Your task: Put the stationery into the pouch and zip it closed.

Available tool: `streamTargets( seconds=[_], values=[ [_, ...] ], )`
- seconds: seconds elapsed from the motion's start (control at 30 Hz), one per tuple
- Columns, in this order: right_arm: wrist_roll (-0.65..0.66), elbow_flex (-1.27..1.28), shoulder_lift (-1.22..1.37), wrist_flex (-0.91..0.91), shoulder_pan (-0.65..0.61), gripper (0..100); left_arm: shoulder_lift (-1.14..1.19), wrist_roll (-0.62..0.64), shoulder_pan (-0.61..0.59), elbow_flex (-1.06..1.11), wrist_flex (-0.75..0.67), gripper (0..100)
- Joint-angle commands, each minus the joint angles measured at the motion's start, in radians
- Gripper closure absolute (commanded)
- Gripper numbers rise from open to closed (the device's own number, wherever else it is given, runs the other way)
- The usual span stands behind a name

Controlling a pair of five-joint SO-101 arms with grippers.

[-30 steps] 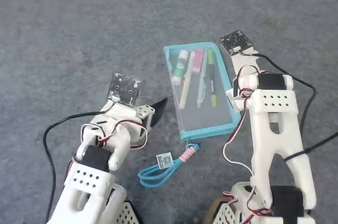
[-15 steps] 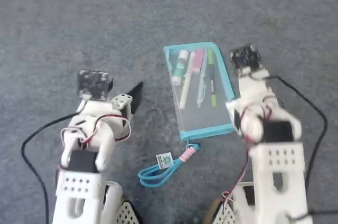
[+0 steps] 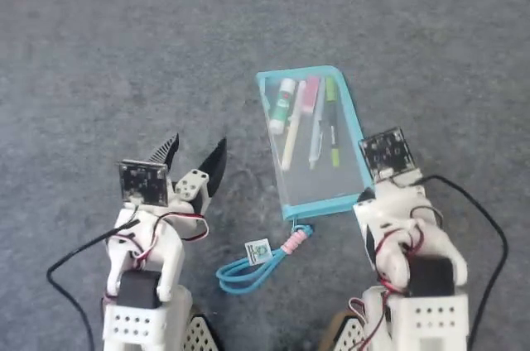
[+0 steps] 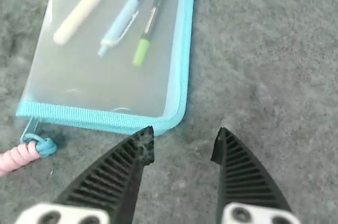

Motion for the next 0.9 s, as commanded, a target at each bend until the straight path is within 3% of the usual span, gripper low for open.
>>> streamTargets(
  seconds=[0.0, 0.17, 0.33, 0.6, 0.7, 0.87],
  values=[
    [-0.008, 0.061, -0.128, 0.007, 0.001, 81.2, -0.012, 0.0, -0.002, -0.002, 0.018, 74],
    [-0.003, 0.247, -0.329, 0.01, 0.002, 81.8, -0.011, -0.002, -0.003, -0.002, 0.143, 74],
    [-0.003, 0.299, -0.341, 0.005, 0.002, 99.5, -0.014, -0.002, -0.109, -0.002, 0.318, 74],
    [-0.003, 0.448, -0.355, 0.004, 0.002, 90.9, -0.014, 0.0, -0.453, -0.002, 0.493, 74],
    [-0.003, 0.459, -0.355, 0.015, 0.002, 91.3, -0.017, 0.005, -0.517, -0.002, 0.601, 73],
    [-0.003, 0.459, -0.355, 0.016, -0.001, 91.5, -0.018, 0.006, -0.539, -0.002, 0.594, 73]
  ],
)
